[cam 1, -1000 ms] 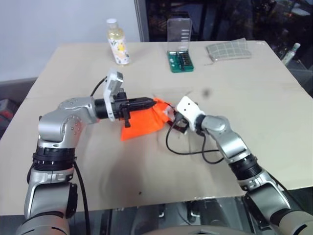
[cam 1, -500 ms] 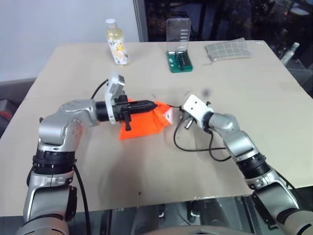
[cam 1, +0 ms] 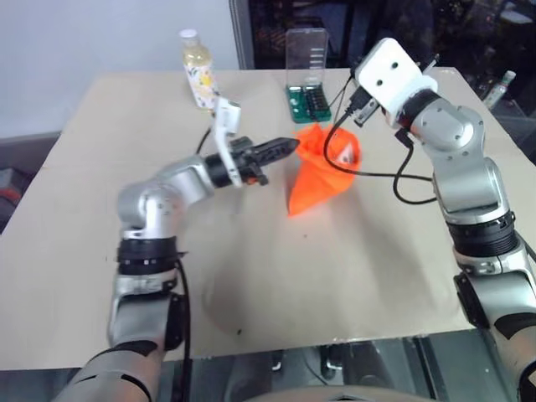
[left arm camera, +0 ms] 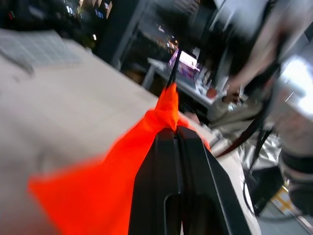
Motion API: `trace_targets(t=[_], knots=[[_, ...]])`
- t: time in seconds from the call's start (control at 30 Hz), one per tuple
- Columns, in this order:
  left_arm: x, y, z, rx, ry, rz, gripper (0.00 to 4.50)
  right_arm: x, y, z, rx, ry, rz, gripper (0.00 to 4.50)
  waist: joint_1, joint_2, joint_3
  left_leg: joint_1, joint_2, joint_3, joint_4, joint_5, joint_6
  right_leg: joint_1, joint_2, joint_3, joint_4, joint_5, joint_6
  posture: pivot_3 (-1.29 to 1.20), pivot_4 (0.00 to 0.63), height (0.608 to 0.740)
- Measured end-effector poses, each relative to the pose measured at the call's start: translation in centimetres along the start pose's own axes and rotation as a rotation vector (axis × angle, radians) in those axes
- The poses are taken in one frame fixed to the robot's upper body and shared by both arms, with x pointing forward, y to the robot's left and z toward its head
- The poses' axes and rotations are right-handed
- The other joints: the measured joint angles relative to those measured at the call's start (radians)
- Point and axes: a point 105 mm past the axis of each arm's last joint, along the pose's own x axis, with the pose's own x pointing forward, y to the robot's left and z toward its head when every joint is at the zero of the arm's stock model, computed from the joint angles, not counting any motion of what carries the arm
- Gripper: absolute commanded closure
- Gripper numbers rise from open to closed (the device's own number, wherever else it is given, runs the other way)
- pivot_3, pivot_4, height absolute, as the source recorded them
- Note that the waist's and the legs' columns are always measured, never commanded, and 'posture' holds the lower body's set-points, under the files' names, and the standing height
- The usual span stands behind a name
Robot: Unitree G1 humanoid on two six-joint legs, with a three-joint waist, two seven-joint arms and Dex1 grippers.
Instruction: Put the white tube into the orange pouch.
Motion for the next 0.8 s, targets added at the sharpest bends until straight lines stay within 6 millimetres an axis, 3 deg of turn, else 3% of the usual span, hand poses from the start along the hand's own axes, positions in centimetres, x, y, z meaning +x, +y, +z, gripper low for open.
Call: trace_targets(t=[0.1,0.23,0.4,0.5,0.6,0.7,0.8], knots=[[2.6,0.0,-1.5,-0.039,-0.026,0.007,3.53,-0.2,-0.8,0.2,-0.059,0.002,-0.010,4.50,0.002,0.000,0.000,0.000,-0.002,0.001,0.001,0.000,0.000,0.000,-0.001,0.001,0.000,0.000,0.000,0.00,0.150,0.740],[4.1,-0.3,-2.4,-0.016,-0.025,0.008,1.79,-0.8,-1.1,1.3,-0.115,-0.029,0.008,4.50,-0.004,-0.001,0.001,0.001,0.000,0.002,0.001,0.000,0.000,0.000,-0.001,0.002,0.000,0.000,0.000,0.00,0.150,0.740],[3.2,-0.4,-1.2,0.131,0.014,-0.001,1.79,-2.6,-0.8,-0.3,-0.209,0.025,0.092,4.50,-0.001,-0.001,0.001,0.001,0.002,0.001,0.001,0.000,0.000,0.000,-0.001,0.001,0.000,0.000,0.000,0.00,0.150,0.740],[5.1,-2.5,1.4,0.252,0.006,-0.085,1.79,-4.8,1.1,-2.7,-0.248,0.097,0.211,4.50,0.017,-0.002,0.002,-0.002,0.000,0.000,0.002,0.000,0.000,0.000,-0.001,-0.002,-0.002,0.000,0.000,0.00,0.150,0.740],[7.7,-5.1,3.7,0.342,-0.023,-0.172,1.79,-6.2,2.1,-3.5,-0.284,0.120,0.286,4.50,0.025,-0.002,0.002,-0.002,-0.002,0.002,0.003,-0.003,0.004,0.001,-0.002,-0.001,-0.003,0.000,0.001,0.00,0.150,0.740],[10.0,-5.6,2.2,0.318,0.046,-0.197,1.79,-7.3,2.3,-3.6,-0.328,0.126,0.319,4.50,0.026,-0.002,0.002,-0.001,-0.002,0.001,0.004,-0.003,0.005,0.002,-0.002,-0.002,-0.004,0.000,0.001,0.00,0.150,0.740],[11.1,-5.5,0.2,0.289,0.120,-0.207,1.79,-7.6,2.4,-3.8,-0.338,0.134,0.333,4.50,0.024,-0.002,0.002,-0.001,-0.001,0.001,0.004,-0.003,0.005,0.002,-0.001,-0.002,-0.004,0.000,0.001,0.00,0.150,0.740]])
